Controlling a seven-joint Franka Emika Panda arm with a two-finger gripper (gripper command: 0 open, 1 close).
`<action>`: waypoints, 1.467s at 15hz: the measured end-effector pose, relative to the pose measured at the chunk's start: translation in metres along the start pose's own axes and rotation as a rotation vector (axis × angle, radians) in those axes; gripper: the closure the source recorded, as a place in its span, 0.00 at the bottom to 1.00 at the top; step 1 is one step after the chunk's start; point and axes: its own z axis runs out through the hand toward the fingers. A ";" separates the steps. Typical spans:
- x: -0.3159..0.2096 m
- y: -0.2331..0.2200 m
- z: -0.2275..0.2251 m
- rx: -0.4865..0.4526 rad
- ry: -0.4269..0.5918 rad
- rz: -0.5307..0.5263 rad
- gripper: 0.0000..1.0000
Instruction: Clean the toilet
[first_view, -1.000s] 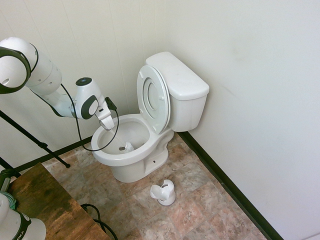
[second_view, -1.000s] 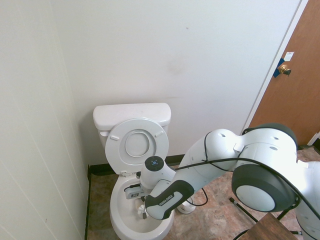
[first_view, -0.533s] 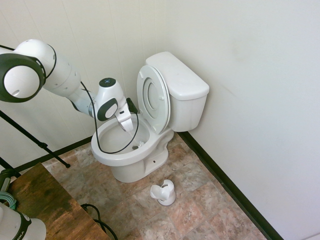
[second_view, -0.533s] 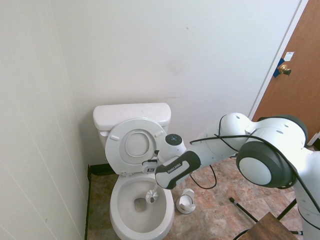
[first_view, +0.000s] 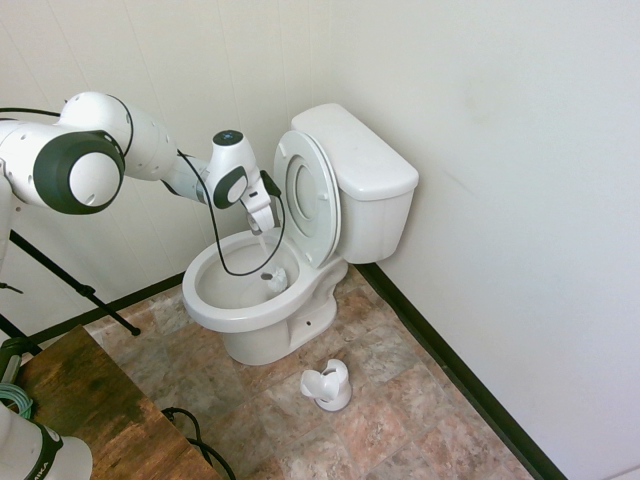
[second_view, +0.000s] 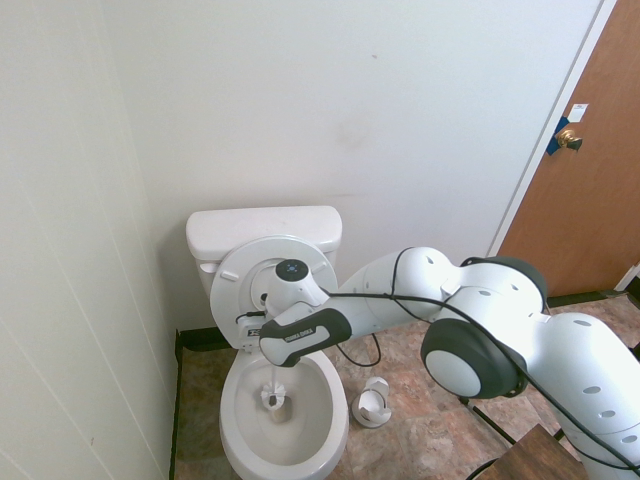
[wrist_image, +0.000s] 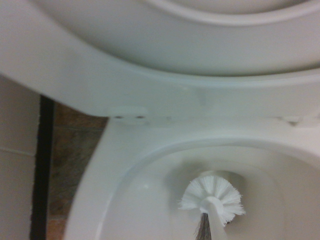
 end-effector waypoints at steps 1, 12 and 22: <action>-0.014 -0.004 -0.002 0.003 0.004 -0.014 1.00; 0.013 0.042 -0.162 0.085 0.088 0.021 1.00; 0.242 0.254 -0.250 0.078 0.150 0.403 1.00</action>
